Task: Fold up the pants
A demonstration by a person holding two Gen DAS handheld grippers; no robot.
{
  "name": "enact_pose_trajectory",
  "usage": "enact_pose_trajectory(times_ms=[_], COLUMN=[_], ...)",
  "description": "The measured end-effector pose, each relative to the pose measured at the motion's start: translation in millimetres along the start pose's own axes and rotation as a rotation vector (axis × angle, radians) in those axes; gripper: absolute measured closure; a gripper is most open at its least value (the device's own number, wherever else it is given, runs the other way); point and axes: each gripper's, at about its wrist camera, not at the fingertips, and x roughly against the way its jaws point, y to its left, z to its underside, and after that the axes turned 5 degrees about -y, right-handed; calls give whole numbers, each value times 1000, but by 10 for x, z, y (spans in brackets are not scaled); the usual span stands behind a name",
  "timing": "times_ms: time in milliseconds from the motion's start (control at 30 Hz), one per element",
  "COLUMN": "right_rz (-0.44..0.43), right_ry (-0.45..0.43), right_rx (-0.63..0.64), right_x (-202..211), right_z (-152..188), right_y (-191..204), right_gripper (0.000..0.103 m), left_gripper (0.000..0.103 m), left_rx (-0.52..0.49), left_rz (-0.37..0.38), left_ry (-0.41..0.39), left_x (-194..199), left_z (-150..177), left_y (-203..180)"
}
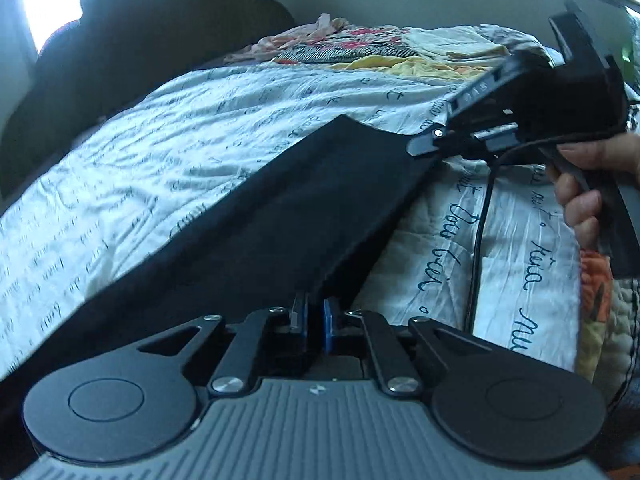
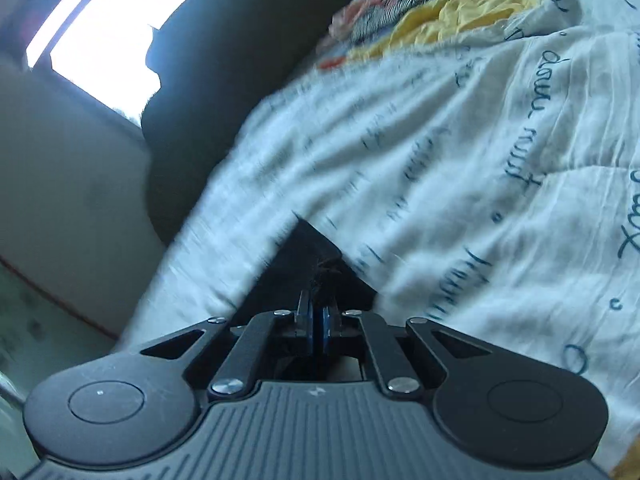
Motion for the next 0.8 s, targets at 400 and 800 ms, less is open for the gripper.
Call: enact_pose_trajectory(times_ms=[400,800], right_rz=[-115,-3], right_ry=[96,128], right_rx=[306,509], right_x=[-169,-768], right_z=[102,36], right_y=[744,1076], right_gripper=[83,80], left_gripper=[35,39], left_rx=[217,469], left_rz=[-39,-184], left_ry=[-27,72], left_x=[221,-162], left_z=[-186,-109], left_y=[548,1362])
